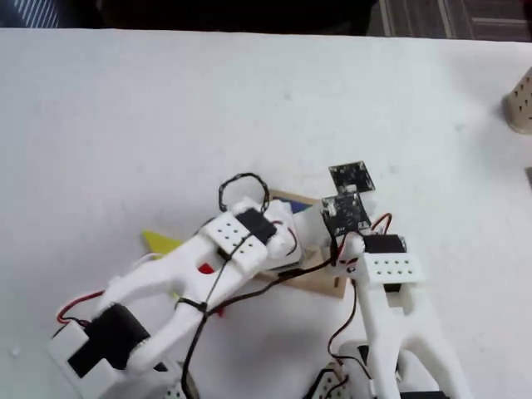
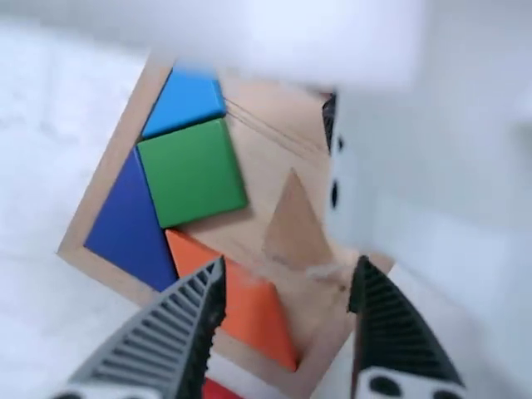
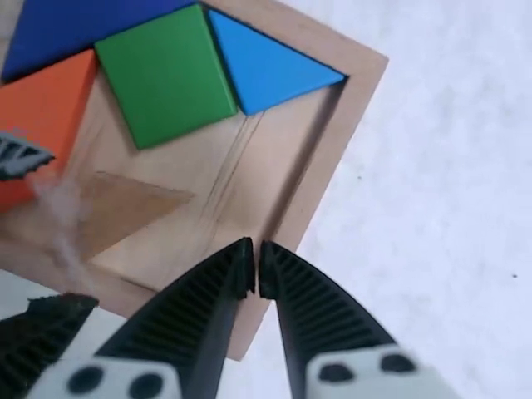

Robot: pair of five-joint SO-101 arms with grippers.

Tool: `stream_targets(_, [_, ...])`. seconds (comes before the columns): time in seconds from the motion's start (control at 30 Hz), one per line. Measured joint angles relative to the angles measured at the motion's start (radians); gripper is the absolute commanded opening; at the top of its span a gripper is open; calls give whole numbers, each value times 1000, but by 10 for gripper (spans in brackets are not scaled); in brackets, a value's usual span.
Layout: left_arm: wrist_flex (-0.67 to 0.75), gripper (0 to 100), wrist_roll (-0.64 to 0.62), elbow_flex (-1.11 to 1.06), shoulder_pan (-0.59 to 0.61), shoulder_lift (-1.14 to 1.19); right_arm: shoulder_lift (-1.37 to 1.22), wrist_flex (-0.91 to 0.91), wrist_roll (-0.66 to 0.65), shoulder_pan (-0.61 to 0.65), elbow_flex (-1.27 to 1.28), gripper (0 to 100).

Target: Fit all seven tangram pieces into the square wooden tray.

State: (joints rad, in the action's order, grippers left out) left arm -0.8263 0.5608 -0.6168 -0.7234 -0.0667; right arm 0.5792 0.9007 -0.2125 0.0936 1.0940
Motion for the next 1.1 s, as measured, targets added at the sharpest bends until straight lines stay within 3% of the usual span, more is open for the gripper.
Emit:
stream_targets(0.3, [-72, 296, -11, 0, 0, -25, -2, 0, 0, -5, 0, 24])
stream_targets(0.4, [-121, 226, -32, -3, -9, -86, 0, 0, 0, -3, 0, 24])
stream_targets(0.53, [-153, 24, -224, -14, -57, -144, 0, -5, 0, -17, -3, 24])
stream_targets(0.7, [-40, 29, -512, -28, -92, -133, -2, -12, 0, -26, -5, 24])
stream_targets(0.87, [175, 22, -781, -35, -75, -17, -3, -14, 2, -28, -5, 24])
stream_targets(1.1, [287, 22, -850, -35, -94, 43, -3, -18, 0, -84, -6, 22])
